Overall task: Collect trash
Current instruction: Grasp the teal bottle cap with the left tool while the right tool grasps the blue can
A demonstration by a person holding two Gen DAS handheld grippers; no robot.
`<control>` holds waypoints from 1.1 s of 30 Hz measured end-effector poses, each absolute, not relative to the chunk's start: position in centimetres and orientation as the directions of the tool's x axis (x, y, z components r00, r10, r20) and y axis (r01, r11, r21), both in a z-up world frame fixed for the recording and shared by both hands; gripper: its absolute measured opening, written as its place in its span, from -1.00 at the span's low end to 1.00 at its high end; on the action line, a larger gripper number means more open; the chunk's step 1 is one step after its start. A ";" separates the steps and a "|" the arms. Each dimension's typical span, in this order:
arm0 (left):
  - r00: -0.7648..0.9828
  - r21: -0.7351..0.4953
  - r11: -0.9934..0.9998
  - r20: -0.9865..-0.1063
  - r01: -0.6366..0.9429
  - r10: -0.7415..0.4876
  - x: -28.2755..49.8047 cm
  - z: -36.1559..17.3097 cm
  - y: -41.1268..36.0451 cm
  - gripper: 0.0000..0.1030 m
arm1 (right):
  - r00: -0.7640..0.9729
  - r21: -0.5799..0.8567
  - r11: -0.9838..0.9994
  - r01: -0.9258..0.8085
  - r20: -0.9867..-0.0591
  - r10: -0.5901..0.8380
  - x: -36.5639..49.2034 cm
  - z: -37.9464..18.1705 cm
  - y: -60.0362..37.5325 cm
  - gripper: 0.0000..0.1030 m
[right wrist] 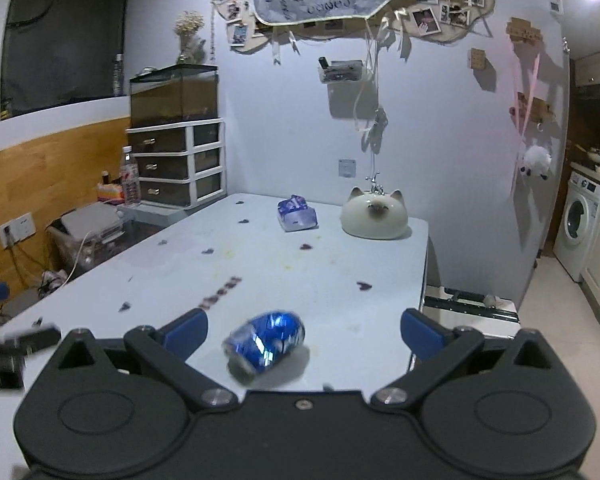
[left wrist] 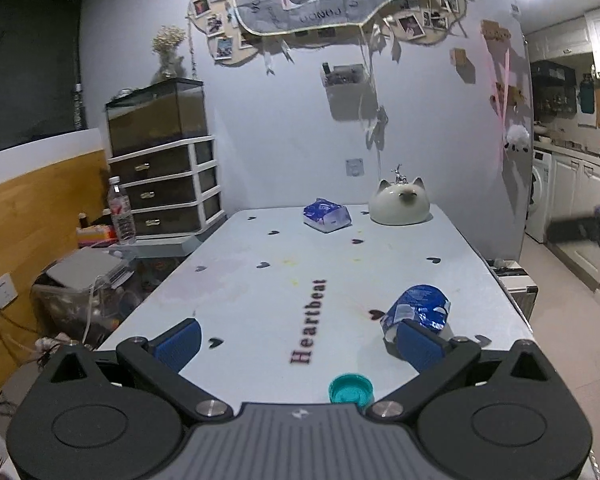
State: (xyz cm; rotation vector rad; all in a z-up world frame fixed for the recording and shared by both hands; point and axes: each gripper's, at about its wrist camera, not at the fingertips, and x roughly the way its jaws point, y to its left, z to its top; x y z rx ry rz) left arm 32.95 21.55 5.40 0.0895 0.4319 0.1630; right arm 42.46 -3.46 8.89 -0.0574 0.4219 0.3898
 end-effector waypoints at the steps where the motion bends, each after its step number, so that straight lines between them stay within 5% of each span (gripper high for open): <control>1: 0.894 0.115 0.985 -0.417 -0.130 0.166 33.7 5.0 21.6 0.96 | 0.838 0.045 0.928 -0.369 -0.416 0.353 43.5 9.0 -3.2 1.00; 12: 0.844 0.101 0.995 -0.534 0.001 0.053 40.4 -3.7 21.0 0.79 | 0.754 0.294 0.923 -0.248 -0.540 0.375 51.9 1.8 -0.7 0.99; 15: 0.828 0.068 0.997 -0.560 0.029 0.014 41.1 -5.6 21.4 0.70 | 0.719 0.380 0.897 -0.226 -0.556 0.417 53.2 -0.3 -0.2 0.83; 28: 0.770 0.048 0.995 -0.637 0.083 -0.034 43.8 -8.7 22.8 0.47 | 0.661 0.602 0.798 -0.025 -0.589 0.465 58.3 -7.0 2.8 0.81; 33: 0.768 0.030 0.995 -0.637 0.098 -0.056 44.3 -8.8 22.8 0.41 | 0.652 0.635 0.772 0.006 -0.588 0.478 59.4 -8.2 3.5 0.56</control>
